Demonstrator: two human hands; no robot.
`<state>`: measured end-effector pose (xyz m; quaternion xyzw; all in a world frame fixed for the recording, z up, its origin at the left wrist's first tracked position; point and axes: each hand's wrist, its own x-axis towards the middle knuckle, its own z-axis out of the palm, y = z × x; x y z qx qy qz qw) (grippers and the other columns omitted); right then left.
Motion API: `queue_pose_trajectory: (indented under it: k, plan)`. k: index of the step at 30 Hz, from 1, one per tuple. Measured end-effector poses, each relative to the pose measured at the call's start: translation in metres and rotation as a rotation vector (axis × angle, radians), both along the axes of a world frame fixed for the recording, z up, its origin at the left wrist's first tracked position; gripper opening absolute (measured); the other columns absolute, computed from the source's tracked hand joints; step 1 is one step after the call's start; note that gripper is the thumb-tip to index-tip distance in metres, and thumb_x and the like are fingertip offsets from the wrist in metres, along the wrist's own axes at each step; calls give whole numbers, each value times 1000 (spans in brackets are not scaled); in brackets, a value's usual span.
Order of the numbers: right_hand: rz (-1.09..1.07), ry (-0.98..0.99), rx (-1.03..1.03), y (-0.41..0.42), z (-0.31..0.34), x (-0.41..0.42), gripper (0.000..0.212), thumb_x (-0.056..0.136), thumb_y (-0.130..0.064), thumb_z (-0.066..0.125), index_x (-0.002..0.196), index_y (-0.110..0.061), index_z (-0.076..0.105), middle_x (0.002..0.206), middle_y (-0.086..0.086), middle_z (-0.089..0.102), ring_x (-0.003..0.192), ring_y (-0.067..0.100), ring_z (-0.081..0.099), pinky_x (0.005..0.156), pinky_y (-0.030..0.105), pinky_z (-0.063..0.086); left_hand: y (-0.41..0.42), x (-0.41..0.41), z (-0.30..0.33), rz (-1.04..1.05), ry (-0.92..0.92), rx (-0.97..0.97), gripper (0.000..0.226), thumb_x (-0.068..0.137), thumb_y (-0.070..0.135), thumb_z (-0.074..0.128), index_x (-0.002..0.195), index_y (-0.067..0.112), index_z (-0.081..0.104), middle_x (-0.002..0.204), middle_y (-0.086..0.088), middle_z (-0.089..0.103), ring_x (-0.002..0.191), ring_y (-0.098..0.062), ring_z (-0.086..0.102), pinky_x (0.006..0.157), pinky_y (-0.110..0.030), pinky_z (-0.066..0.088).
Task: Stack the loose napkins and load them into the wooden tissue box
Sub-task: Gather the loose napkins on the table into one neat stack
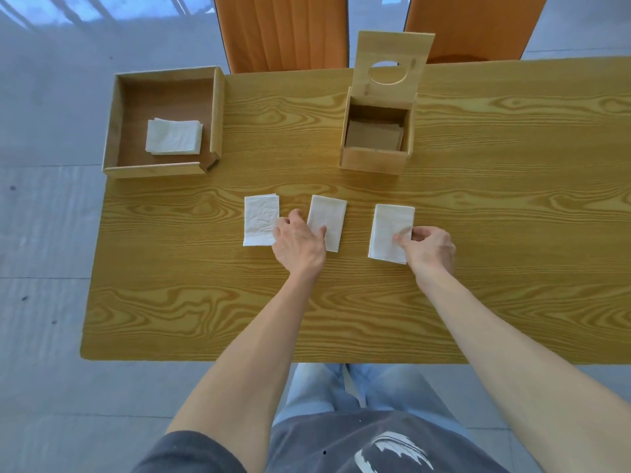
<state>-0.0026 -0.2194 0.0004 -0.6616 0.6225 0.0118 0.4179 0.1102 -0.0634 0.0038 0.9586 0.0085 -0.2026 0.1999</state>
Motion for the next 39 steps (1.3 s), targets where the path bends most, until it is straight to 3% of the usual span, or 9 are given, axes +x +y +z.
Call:
queue_pose_trajectory:
  k: [7, 12, 16, 20, 27, 35, 39]
  plan:
    - [47, 20, 15, 4, 3, 9, 28, 80, -37, 78, 99, -24, 64, 98, -4, 68, 84, 19, 63, 77, 36, 55, 0, 9, -6, 85, 131, -96, 38, 85, 40, 70, 115, 19, 61, 116, -4, 61, 107, -25, 61, 91, -46, 52]
    - [48, 17, 17, 4, 4, 9, 32, 80, -39, 79, 104, -22, 66, 100, -4, 69, 88, 20, 65, 78, 36, 56, 3, 2, 1, 216, 171, -367, 27, 92, 34, 63, 112, 17, 62, 104, 1, 69, 88, -17, 64, 73, -31, 49]
    - [38, -5, 19, 3, 4, 8, 30, 81, -37, 78, 104, -21, 69, 101, -3, 73, 90, 20, 69, 80, 40, 59, 0, -4, 6, 356, 293, -653, 23, 91, 31, 68, 110, 20, 59, 105, 1, 70, 97, -16, 68, 81, -35, 58]
    - [40, -20, 23, 0, 3, 6, 26, 83, -34, 78, 104, -20, 70, 101, -3, 73, 88, 19, 67, 80, 38, 58, -10, -12, 13, 394, 400, -793, 25, 92, 27, 69, 113, 19, 56, 108, -1, 70, 97, -14, 68, 71, -27, 56]
    - [34, -58, 46, -4, -1, 4, 20, 85, -26, 77, 103, -18, 72, 100, -2, 74, 88, 17, 69, 81, 38, 59, -27, -31, 15, 337, 486, -817, 25, 93, 25, 68, 114, 16, 57, 102, 0, 71, 84, -9, 67, 62, -21, 50]
    - [-1, -107, 100, -11, -7, 1, 2, 86, -25, 74, 88, -25, 74, 92, -4, 74, 85, 18, 72, 75, 41, 62, -45, -43, 5, 329, 528, -764, 30, 91, 25, 69, 117, 13, 58, 110, -6, 72, 92, -14, 67, 64, -22, 47]
    - [-12, -111, 113, -13, -8, 2, 18, 85, -25, 73, 69, -30, 68, 90, -2, 76, 84, 18, 73, 74, 41, 63, -51, -46, 0, 314, 525, -728, 31, 90, 26, 70, 117, 13, 59, 111, -7, 72, 96, -17, 67, 65, -23, 47]
